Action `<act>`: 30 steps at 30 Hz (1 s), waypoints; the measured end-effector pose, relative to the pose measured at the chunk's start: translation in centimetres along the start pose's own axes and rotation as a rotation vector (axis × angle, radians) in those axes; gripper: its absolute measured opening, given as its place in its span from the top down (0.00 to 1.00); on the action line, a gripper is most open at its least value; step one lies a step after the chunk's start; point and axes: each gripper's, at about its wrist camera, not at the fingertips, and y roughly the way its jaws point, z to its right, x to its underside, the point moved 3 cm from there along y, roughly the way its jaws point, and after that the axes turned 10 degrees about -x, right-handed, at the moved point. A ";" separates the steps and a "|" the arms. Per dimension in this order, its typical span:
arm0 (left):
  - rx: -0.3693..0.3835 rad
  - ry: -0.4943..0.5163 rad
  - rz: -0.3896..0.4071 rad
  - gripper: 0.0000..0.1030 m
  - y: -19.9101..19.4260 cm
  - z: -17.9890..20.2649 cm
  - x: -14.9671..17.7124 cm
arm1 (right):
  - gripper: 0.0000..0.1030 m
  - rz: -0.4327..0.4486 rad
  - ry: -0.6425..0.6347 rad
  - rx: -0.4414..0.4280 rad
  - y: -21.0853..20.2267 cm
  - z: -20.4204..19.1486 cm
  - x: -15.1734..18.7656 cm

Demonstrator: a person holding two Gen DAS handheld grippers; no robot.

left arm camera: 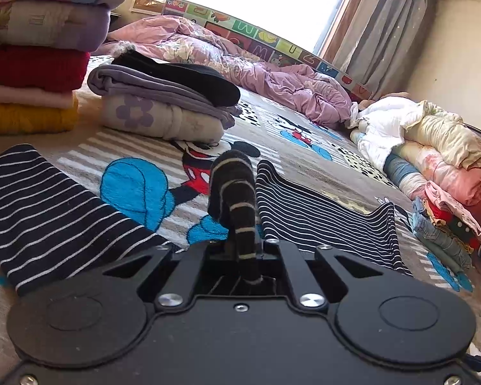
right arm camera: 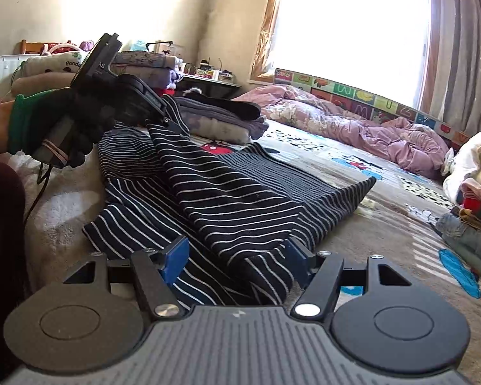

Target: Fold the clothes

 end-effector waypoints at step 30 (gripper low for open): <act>-0.017 0.421 0.014 0.47 -1.8 16.3 -0.8 | 0.33 0.054 0.142 -0.084 1.3 3.3 -1.2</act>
